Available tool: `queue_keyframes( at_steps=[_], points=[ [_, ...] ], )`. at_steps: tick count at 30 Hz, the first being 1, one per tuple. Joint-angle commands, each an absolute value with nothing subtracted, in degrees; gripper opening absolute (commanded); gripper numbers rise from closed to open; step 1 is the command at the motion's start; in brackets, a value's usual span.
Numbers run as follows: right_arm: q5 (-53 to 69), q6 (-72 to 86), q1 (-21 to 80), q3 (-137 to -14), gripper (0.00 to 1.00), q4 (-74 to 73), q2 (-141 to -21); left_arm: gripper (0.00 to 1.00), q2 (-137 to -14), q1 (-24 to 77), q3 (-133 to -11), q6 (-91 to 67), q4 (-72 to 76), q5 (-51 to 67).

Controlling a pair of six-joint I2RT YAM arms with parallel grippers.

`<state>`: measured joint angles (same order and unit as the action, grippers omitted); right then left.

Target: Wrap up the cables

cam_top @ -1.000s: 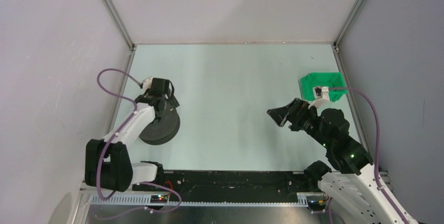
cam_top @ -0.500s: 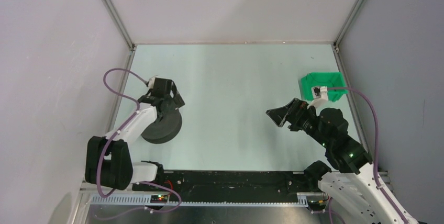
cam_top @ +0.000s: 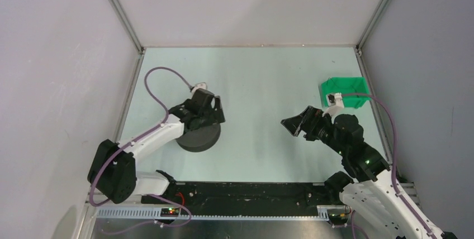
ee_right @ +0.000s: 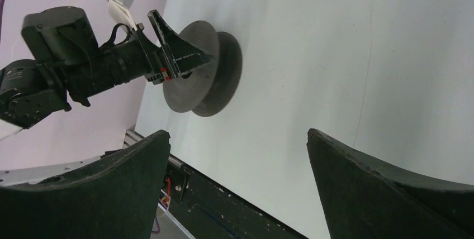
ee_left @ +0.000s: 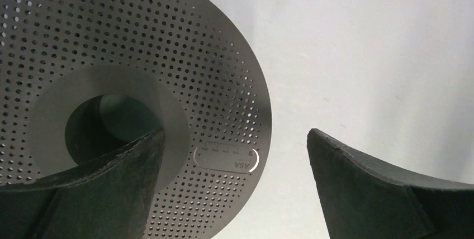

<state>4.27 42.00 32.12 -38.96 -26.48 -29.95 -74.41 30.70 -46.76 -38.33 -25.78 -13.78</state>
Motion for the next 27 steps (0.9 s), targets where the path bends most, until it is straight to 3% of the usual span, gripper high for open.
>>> queue_keyframes(
  at_steps=[1, 8, 14, 18, 27],
  points=[
    [7.70, 41.60, 32.25, -37.16, 0.95, -20.76, -29.52, 1.00, -75.39, 37.93, -52.75, -39.77, -21.85, -11.41],
    [10.63, 42.11, 32.47, -32.85, 0.89, -13.81, -29.51, 0.99, -70.18, 41.40, -57.13, -36.88, -21.85, -10.09],
    [13.95, 43.99, 33.76, -27.55, 0.72, -0.63, -33.00, 1.00, -58.49, 37.75, -55.51, -31.93, -23.97, -14.16],
    [13.32, 44.81, 37.18, -26.30, 0.58, 8.38, -41.19, 1.00, -48.97, 31.09, -52.22, -29.51, -26.37, -14.88],
    [17.45, 45.58, 43.43, -27.33, 0.58, 35.91, -66.13, 1.00, -28.54, 29.53, -46.02, -17.20, -31.32, -28.95]
  ],
)
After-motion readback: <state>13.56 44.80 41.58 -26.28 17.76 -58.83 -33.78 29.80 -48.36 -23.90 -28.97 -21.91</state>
